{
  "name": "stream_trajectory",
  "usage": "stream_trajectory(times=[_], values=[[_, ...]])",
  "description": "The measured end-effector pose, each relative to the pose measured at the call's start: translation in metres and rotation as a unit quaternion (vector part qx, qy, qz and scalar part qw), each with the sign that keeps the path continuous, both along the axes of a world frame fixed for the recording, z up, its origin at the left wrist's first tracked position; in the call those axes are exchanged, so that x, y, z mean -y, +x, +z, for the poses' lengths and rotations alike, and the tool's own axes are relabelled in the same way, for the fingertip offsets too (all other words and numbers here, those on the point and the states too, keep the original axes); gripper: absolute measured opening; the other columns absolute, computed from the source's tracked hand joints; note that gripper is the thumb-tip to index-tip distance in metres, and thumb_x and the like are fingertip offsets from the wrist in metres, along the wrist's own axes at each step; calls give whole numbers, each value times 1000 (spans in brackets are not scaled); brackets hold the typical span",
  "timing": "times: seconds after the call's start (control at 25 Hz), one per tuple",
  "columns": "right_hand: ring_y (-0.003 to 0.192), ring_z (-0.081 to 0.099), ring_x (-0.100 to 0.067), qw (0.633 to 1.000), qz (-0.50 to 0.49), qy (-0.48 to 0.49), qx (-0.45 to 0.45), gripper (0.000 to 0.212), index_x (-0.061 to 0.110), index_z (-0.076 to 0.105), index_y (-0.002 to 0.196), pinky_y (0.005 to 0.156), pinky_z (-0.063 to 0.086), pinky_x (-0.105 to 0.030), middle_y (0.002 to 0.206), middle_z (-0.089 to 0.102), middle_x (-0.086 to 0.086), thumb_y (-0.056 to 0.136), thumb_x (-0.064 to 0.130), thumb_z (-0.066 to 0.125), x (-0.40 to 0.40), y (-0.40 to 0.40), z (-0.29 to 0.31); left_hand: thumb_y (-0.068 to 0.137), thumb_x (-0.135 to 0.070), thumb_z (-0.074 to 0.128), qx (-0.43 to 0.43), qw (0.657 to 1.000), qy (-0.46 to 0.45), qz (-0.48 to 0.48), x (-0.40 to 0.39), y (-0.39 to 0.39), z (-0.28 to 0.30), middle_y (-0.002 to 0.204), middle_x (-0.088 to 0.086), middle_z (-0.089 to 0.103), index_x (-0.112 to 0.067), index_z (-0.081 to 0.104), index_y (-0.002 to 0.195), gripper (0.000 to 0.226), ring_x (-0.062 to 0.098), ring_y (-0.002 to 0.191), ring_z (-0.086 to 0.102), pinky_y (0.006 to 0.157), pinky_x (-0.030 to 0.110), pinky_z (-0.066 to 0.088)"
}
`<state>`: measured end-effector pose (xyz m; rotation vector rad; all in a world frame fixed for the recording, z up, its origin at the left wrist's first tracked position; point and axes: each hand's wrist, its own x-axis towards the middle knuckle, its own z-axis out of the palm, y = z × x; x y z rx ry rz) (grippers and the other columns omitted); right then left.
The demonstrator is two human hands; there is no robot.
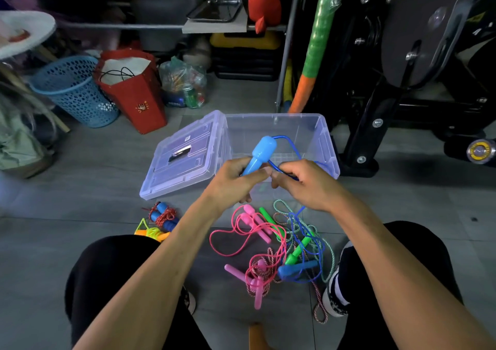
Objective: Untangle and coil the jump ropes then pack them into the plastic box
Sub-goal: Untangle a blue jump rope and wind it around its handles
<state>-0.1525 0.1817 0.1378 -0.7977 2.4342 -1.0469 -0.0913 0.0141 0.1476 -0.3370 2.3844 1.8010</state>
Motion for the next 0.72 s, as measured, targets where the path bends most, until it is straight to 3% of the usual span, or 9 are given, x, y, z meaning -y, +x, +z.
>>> stream_trajectory(times=[0.08,0.2,0.28,0.36,0.48,0.52,0.64,0.72], values=[[48,36,-8,1000,-1,-1,5,30,18,67,77,51,31,-28,50,40,8,97,33,53,-1,-1,1,93,-21,63,5,1000,19,6,2,0,0,52,-9,56,-14,65,79,16,11,39,40,45,23,38],[53,40,-10,1000,-4,9,-4,27,17,69,80,54,34,-30,58,47,0,97,32,54,-4,-2,4,90,-20,66,-25,992,69,105,9,-8,-2,58,-3,54,-12,58,70,23,12,40,36,46,25,37],[53,40,-9,1000,-2,7,13,24,15,69,82,54,33,-30,60,48,-2,96,28,55,-5,-1,7,88,-17,67,-51,990,38,122,14,-9,0,62,-1,51,-12,61,74,16,12,43,36,44,22,36],[51,38,-8,999,0,-7,32,19,14,70,83,53,31,-28,57,46,3,94,23,57,-3,1,9,89,-19,67,-40,997,14,66,12,-6,3,62,2,51,-9,68,83,12,13,44,38,44,20,35],[53,38,-9,1000,4,-15,14,18,11,70,84,54,31,-30,58,46,1,93,20,57,-1,4,8,91,-23,65,23,1000,-8,-15,5,-2,4,52,-3,49,-10,65,72,23,14,41,38,42,20,33],[52,37,-8,1000,-2,-15,12,19,10,69,84,54,30,-30,57,45,3,94,21,57,-2,3,7,91,-22,65,24,1000,11,5,5,-3,3,55,-1,51,-11,62,69,24,13,40,38,43,21,32],[49,42,-3,999,-37,-10,14,19,12,68,82,52,32,-23,55,49,10,95,22,58,-10,-3,4,89,-17,66,-3,975,116,187,23,-12,-4,61,2,48,-10,61,70,21,13,41,36,46,25,35],[48,44,-1,999,-53,3,-2,20,17,68,81,50,32,-18,57,55,9,96,20,56,-19,-7,5,87,-14,66,8,963,97,249,41,-14,-9,63,1,52,-8,63,72,16,15,46,39,44,22,38]])
